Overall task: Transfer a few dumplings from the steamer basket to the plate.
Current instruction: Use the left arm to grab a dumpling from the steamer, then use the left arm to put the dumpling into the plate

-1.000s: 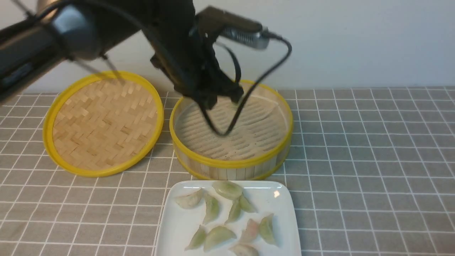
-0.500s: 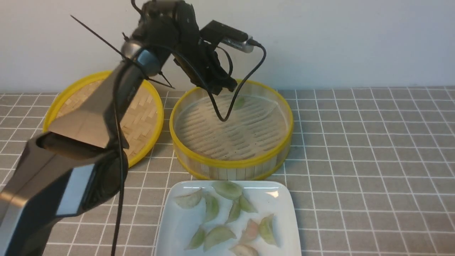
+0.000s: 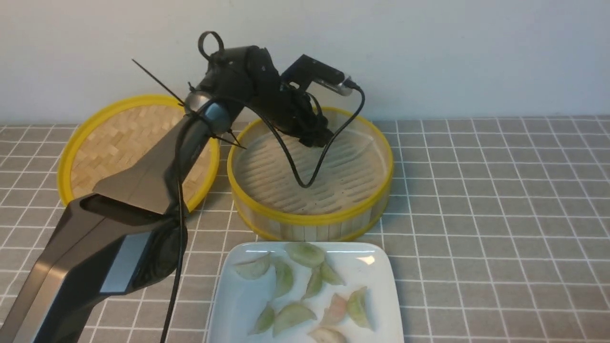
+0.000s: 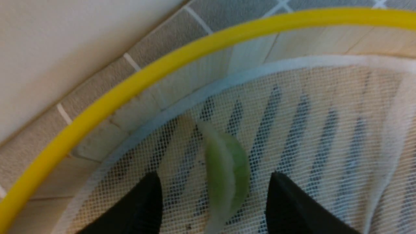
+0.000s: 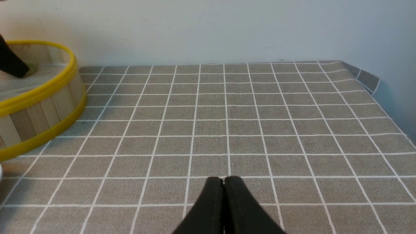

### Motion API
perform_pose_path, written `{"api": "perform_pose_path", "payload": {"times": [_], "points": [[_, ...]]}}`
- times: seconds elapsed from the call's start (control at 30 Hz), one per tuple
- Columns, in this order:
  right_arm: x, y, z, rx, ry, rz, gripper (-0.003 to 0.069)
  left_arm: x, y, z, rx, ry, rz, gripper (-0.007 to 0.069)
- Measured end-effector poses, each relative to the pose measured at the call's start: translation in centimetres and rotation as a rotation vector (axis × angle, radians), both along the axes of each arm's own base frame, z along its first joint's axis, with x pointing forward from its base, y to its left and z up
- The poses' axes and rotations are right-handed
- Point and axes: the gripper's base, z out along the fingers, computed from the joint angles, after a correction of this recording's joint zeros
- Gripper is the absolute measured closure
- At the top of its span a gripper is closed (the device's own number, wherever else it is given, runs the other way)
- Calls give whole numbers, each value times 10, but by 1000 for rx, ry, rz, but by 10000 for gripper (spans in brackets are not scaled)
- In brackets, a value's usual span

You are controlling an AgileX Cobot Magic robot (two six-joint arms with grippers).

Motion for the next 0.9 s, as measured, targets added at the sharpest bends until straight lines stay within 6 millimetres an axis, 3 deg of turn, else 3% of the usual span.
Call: {"api": "perform_pose_path", "payload": {"times": [0.13, 0.23, 0.3, 0.43, 0.57, 0.77, 0.9], "points": [[0, 0, 0, 0, 0, 0, 672, 1, 0, -5, 4, -6, -5, 238], [0, 0, 0, 0, 0, 0, 672, 2, 0, -5, 4, -18, -3, 347], [0, 0, 0, 0, 0, 0, 672, 3, 0, -4, 8, -26, -7, 493], [0, 0, 0, 0, 0, 0, 672, 0, -1, 1, 20, -13, -13, 510], [0, 0, 0, 0, 0, 0, 672, -11, 2, 22, 51, 47, -41, 510], [0, 0, 0, 0, 0, 0, 672, -43, 12, 132, -5, -19, -15, 510], [0, 0, 0, 0, 0, 0, 672, -67, 18, 182, -68, -28, 47, 510]]}}
